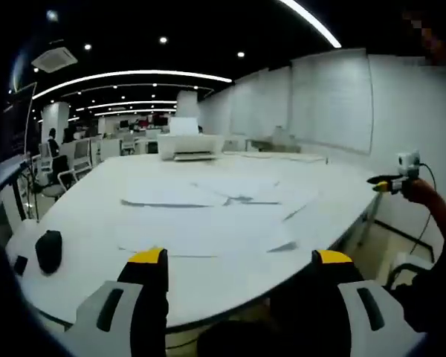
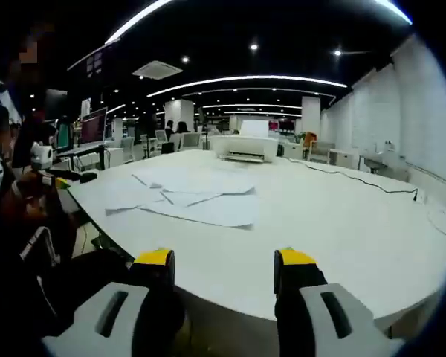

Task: Organize the stack of printing papers by aligning and flattening the scattered papers on the table

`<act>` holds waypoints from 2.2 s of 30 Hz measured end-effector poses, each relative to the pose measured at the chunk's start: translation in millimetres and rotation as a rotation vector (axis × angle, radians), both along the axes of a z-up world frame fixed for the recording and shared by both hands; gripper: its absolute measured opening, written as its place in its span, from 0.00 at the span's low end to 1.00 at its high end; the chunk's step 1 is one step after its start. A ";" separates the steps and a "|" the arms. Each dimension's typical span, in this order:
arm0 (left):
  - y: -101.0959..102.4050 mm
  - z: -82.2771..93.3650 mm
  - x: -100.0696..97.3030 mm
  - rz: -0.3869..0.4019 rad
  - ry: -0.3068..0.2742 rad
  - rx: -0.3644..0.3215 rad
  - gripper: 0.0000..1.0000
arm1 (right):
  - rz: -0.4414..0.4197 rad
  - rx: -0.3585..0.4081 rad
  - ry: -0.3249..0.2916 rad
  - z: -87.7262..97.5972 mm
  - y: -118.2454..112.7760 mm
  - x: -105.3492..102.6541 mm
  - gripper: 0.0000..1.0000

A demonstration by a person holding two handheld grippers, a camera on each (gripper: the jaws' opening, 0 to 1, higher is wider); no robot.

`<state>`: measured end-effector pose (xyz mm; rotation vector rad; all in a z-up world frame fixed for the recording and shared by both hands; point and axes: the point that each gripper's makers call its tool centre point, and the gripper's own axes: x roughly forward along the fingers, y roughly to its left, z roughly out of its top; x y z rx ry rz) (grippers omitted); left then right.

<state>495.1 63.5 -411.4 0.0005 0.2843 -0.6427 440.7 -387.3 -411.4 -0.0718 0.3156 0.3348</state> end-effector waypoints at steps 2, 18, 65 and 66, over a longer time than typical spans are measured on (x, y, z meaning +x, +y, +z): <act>-0.4 0.4 0.2 -0.001 -0.002 -0.004 0.81 | 0.001 0.002 -0.001 0.4 0.8 -0.5 0.49; -12.4 3.9 7.2 -0.028 -0.011 -0.017 0.81 | -0.005 -0.006 0.003 -0.7 -2.6 -1.5 0.48; -31.4 -3.9 26.5 -0.055 -0.009 -0.019 0.78 | 0.031 0.008 0.000 -6.9 14.4 24.4 0.47; -31.9 -4.0 28.4 -0.055 -0.009 -0.021 0.78 | 0.035 0.013 -0.003 -6.7 16.1 26.4 0.47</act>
